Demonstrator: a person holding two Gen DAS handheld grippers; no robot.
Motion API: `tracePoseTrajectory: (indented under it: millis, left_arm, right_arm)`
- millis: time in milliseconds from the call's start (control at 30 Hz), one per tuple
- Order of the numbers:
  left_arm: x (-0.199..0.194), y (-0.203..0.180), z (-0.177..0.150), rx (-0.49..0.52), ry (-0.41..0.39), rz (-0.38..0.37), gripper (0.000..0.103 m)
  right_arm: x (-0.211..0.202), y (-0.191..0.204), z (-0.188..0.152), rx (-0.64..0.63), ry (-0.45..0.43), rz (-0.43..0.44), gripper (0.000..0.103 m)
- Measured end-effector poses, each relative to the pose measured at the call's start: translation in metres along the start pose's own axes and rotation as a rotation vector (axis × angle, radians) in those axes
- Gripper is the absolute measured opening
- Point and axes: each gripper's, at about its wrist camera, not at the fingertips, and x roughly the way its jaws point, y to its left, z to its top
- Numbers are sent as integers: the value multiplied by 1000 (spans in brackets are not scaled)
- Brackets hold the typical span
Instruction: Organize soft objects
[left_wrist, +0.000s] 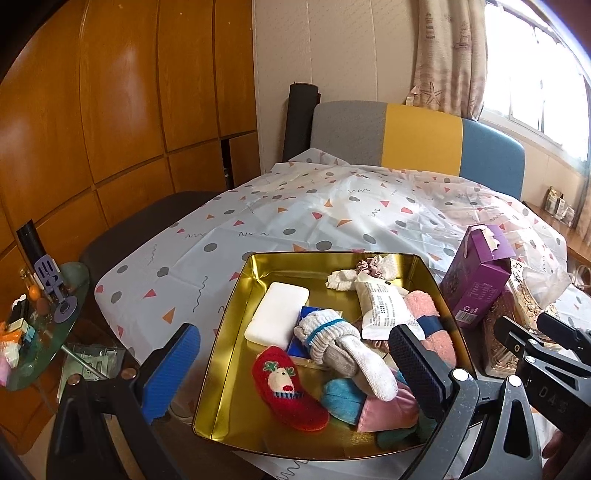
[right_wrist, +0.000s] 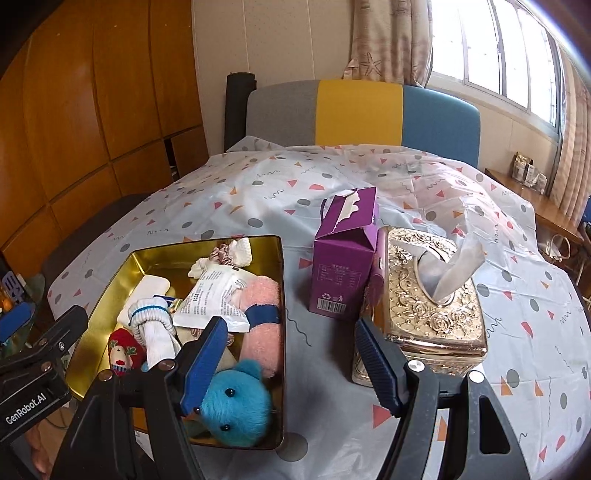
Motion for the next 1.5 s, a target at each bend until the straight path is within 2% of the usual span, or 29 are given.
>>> tracePoseTrajectory:
  millis: [1500]
  left_arm:
    - [8,4,-6,-10,50,0,103]
  right_arm:
    - [5,6,-5,-1,7,-4,72]
